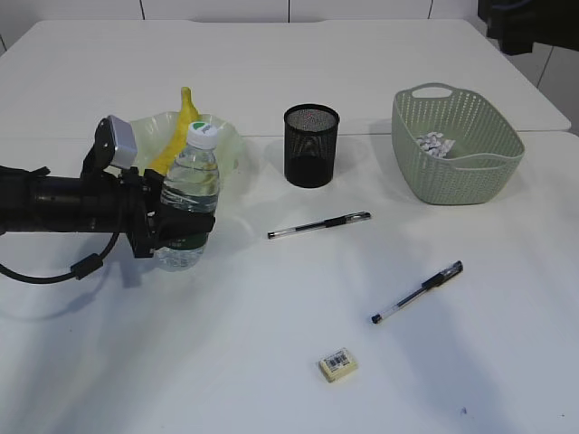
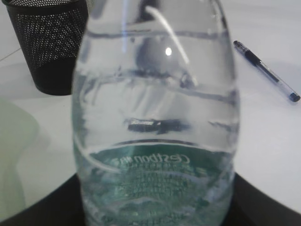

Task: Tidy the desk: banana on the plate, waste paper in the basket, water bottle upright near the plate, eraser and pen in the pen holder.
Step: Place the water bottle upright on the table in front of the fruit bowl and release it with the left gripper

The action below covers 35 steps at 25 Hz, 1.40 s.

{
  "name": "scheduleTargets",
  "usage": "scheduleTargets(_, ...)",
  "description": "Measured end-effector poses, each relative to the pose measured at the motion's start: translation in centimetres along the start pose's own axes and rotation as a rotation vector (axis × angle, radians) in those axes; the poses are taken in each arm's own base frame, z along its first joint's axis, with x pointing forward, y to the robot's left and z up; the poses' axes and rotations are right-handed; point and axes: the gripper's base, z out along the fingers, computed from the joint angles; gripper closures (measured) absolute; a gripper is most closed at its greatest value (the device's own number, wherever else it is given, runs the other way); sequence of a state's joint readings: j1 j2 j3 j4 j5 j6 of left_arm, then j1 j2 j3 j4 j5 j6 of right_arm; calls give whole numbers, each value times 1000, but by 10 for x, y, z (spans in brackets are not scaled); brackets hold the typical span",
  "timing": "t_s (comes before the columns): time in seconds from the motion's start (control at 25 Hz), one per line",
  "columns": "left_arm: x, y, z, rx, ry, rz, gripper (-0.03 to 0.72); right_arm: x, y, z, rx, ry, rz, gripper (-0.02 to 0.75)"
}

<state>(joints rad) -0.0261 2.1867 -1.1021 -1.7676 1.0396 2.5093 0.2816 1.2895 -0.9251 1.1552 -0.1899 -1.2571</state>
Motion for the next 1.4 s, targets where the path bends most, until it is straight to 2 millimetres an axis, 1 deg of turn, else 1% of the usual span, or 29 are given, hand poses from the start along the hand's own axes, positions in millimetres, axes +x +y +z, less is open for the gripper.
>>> scheduleTargets(0.88, 0, 0, 0, 0, 0, -25, 277, 0, -1, 0, 8, -3, -2, 152)
scheduleTargets(1.16, 0, 3, -6, 4, -20, -48, 277, 0, -1, 0, 9, -3, -2, 151)
scheduleTargets(1.4, -1, 3, -7, 11, -32, -61, 265, -1, -2, 0, 26, -8, -2, 151)
